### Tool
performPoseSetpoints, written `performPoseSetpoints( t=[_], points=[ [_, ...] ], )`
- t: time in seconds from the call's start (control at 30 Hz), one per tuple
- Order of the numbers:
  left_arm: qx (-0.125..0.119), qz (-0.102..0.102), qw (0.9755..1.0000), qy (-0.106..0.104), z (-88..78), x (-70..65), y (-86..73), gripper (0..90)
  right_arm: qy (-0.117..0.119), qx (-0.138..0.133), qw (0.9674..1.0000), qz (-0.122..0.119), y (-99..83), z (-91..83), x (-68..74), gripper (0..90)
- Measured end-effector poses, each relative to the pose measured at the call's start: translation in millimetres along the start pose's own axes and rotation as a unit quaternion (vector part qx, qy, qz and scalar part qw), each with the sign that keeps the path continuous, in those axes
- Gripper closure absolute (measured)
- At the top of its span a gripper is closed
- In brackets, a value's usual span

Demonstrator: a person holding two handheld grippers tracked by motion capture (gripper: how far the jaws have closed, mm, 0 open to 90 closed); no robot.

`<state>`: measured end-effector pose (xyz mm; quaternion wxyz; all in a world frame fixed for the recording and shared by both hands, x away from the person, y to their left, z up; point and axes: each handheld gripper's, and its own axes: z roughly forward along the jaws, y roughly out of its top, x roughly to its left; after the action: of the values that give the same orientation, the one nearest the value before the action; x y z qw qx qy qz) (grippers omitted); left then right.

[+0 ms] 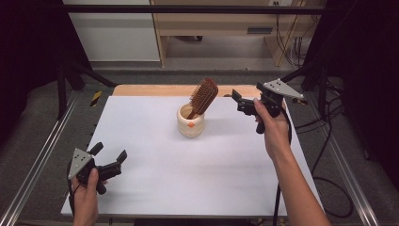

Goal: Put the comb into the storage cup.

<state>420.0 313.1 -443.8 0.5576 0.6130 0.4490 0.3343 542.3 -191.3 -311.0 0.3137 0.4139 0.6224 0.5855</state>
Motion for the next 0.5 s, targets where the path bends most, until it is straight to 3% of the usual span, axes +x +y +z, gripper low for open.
performPoseSetpoints(
  t=[0.27,0.37,0.5],
  points=[
    [-0.001,-0.008,1.0000,-0.002,1.4,3.7,-3.0,2.1,0.004,-0.005,1.0000,-0.004,-5.1,-11.7,-1.2,3.3],
    [-0.004,-0.020,0.9998,-0.006,1.7,5.3,-3.8,2.2,0.005,-0.011,0.9999,0.001,-7.0,-15.7,-2.0,3.5],
    [-0.006,-0.018,0.9998,-0.006,1.4,6.5,-3.8,2.1,0.000,-0.013,0.9999,-0.001,-9.7,-19.4,-3.6,3.5]
  ],
)
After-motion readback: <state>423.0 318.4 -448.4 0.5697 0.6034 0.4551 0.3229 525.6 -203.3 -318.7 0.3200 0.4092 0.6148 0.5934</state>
